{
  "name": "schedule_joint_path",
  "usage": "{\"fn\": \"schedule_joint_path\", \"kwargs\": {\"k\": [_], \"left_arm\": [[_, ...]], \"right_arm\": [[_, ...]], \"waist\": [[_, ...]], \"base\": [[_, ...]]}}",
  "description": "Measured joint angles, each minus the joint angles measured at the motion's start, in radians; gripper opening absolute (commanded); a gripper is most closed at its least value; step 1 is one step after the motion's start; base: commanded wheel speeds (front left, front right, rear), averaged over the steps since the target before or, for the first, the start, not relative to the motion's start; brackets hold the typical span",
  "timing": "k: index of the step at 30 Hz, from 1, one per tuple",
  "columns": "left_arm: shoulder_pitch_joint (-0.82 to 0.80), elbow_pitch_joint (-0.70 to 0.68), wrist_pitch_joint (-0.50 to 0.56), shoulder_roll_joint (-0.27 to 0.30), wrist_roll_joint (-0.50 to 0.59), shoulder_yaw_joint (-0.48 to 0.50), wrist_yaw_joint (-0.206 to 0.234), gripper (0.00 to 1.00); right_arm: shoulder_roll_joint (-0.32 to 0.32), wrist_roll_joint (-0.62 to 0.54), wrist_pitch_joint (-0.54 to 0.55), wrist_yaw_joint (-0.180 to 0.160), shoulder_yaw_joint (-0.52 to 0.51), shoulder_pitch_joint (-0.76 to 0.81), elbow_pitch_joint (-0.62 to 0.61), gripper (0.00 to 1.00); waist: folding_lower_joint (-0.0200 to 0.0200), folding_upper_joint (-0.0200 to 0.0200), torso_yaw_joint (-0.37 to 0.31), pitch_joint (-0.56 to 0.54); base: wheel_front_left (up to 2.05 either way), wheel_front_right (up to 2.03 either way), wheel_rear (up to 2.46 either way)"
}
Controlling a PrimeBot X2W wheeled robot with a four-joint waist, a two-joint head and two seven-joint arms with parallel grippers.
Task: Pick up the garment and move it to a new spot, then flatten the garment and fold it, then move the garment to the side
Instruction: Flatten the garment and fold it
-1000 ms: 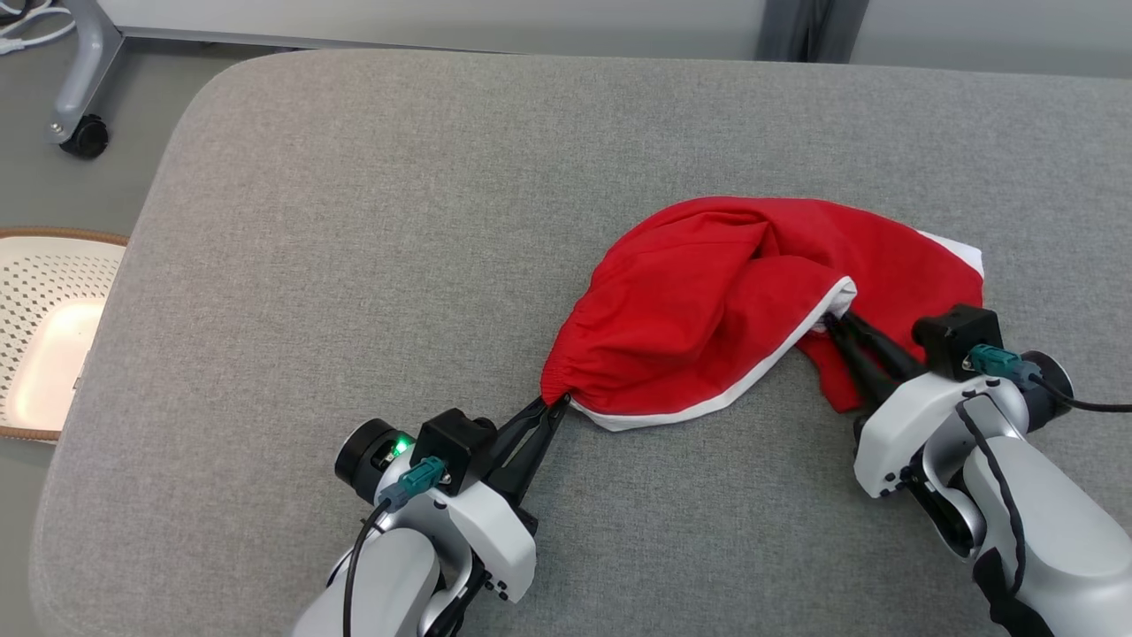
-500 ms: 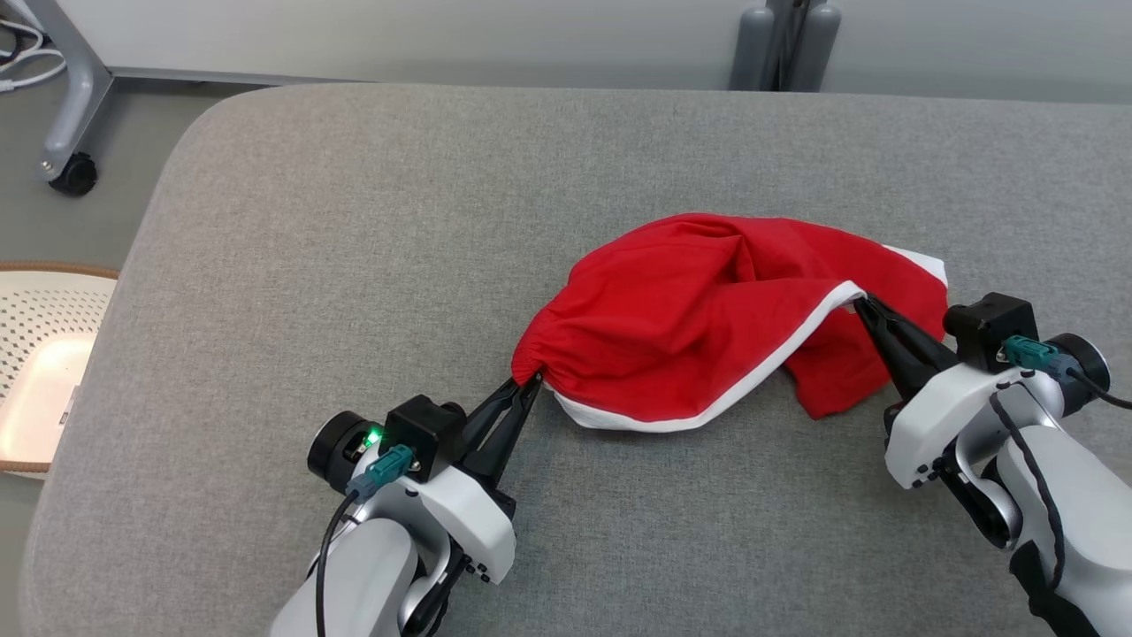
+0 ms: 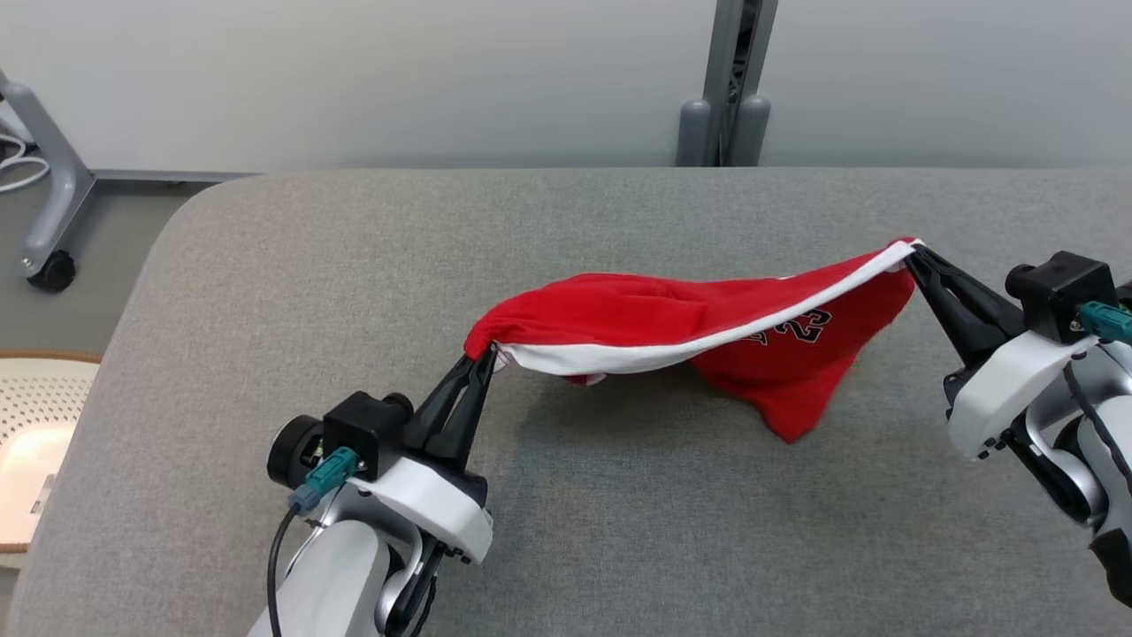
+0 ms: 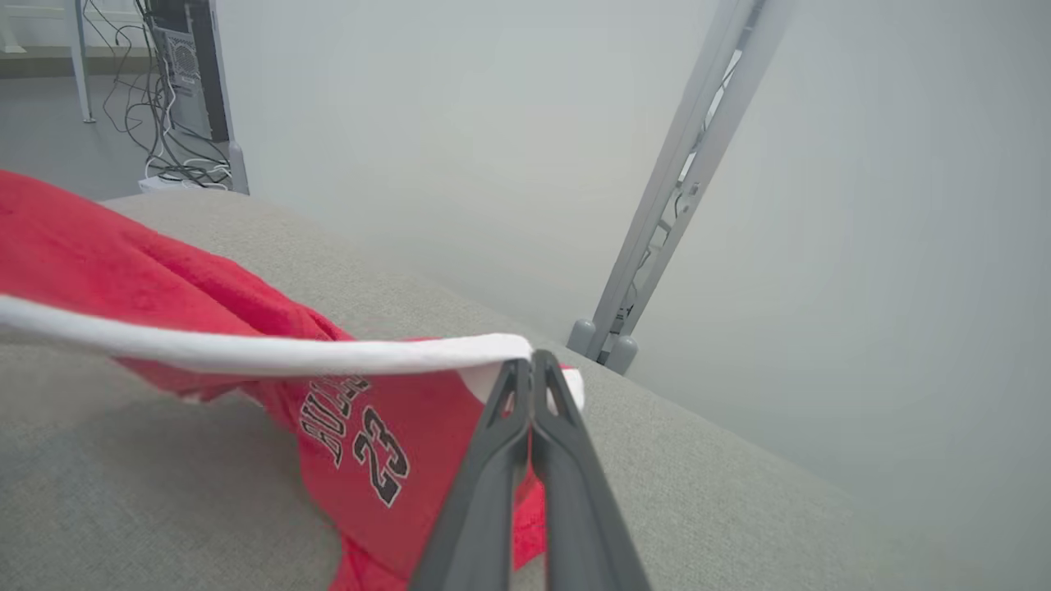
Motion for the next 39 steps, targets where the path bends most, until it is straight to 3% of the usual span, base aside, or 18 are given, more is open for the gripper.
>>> {"fn": "schedule_joint_path", "kwargs": {"k": [8,17,28,39], "left_arm": [[0.002,-0.061,0.000,-0.023,-0.035,0.061,0.030,0.00],[-0.159,-0.061,0.066,-0.025,-0.056,0.064,0.056,0.00],[-0.435,-0.034,0.237,0.022,-0.080,0.079,0.036,0.00],[-0.495,-0.007,0.304,0.034,-0.117,0.072,0.019,0.00]], "right_arm": [[0.000,-0.038,0.058,0.000,-0.091,-0.007,-0.110,0.00],[0.001,-0.082,0.116,0.000,-0.154,-0.098,-0.176,0.00],[0.006,-0.109,0.098,0.000,-0.140,-0.322,-0.086,0.00],[0.011,-0.037,0.101,0.000,-0.108,-0.403,-0.029,0.00]], "waist": [[0.0000,0.0000,-0.031,-0.057],[0.0000,0.0000,-0.037,-0.084],[0.0000,0.0000,-0.031,-0.083],[0.0000,0.0000,-0.033,-0.019]], "base": [[0.00,0.00,0.00],[0.00,0.00,0.00],[0.00,0.00,0.00],[0.00,0.00,0.00]]}}
